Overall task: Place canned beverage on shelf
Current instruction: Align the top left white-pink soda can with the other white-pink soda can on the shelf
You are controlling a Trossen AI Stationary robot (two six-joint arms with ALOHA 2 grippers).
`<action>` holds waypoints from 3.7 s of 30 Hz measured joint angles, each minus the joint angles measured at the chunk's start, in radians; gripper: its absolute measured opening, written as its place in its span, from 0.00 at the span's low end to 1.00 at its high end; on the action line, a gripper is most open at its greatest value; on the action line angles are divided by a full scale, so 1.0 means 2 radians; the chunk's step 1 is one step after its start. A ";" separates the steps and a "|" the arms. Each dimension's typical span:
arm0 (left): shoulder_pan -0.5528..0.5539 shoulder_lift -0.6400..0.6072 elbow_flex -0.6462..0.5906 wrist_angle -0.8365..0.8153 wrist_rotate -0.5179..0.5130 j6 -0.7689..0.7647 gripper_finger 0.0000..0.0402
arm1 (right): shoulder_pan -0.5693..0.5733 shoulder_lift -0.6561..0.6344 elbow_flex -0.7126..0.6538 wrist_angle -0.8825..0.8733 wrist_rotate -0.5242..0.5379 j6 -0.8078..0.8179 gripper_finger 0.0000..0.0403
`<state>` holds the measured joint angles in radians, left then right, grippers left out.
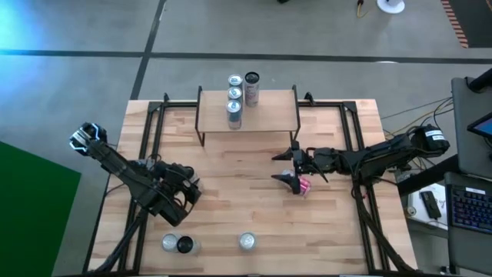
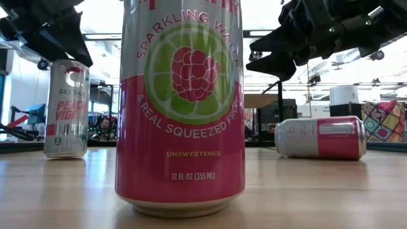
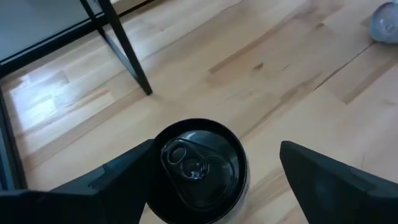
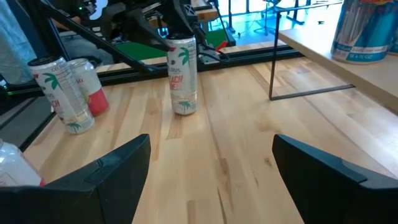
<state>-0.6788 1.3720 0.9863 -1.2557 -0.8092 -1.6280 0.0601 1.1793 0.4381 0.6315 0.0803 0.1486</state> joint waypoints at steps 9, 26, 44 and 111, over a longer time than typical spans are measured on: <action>0.000 0.001 0.035 0.009 -0.006 0.066 0.81 | 0.000 0.000 0.000 0.000 0.000 0.000 0.81; -0.022 0.001 0.025 -0.028 -0.003 0.037 0.87 | 0.000 0.000 0.000 -0.017 0.000 0.004 0.81; -0.019 0.000 -0.041 0.015 -0.008 0.022 0.64 | 0.000 0.000 0.004 -0.014 0.000 0.004 0.81; 0.184 0.165 0.151 0.485 0.137 0.716 0.67 | 0.054 0.227 0.103 0.143 0.035 -0.018 0.62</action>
<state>-0.3115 1.7012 1.2891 -0.2850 -0.5354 -0.1962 0.1676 1.6325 0.6449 0.9182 0.1497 0.1124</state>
